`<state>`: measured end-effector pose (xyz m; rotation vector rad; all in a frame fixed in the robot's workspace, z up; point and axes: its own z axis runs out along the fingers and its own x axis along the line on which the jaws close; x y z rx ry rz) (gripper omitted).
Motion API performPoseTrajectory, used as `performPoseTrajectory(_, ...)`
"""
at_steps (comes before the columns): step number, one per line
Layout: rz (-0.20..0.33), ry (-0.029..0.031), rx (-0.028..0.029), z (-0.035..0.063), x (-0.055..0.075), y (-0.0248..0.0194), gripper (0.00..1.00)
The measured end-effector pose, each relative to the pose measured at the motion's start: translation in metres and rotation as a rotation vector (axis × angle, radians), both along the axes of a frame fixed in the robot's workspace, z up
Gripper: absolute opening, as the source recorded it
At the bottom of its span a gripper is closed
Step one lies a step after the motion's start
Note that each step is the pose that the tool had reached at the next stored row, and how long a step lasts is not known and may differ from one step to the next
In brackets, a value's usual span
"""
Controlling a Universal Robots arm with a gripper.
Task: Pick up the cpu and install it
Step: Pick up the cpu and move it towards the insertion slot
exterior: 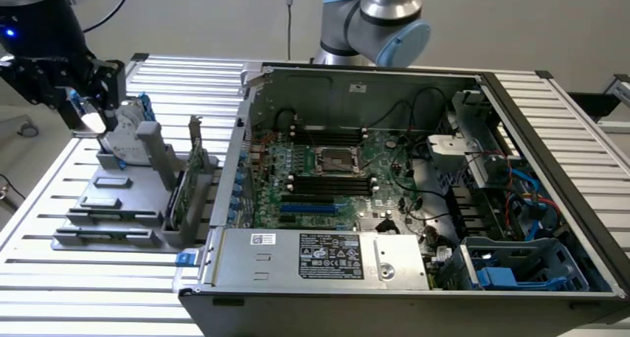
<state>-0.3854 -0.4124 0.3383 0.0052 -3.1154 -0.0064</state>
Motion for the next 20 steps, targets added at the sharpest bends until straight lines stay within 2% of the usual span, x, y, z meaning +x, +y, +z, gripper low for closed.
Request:
performPoseTrajectory(5,0.000,0.0040,0.0004,0.0163,0.023,0.0001,0.55)
performPoseTrajectory(10,0.000,0.0083,0.0005,0.0281,0.045,0.0003,0.55)
performPoseTrajectory(15,0.000,0.0123,0.0005,0.0361,0.068,0.0007,0.55)
performPoseTrajectory(20,0.000,0.0157,0.0007,0.0398,0.090,0.0013,0.55)
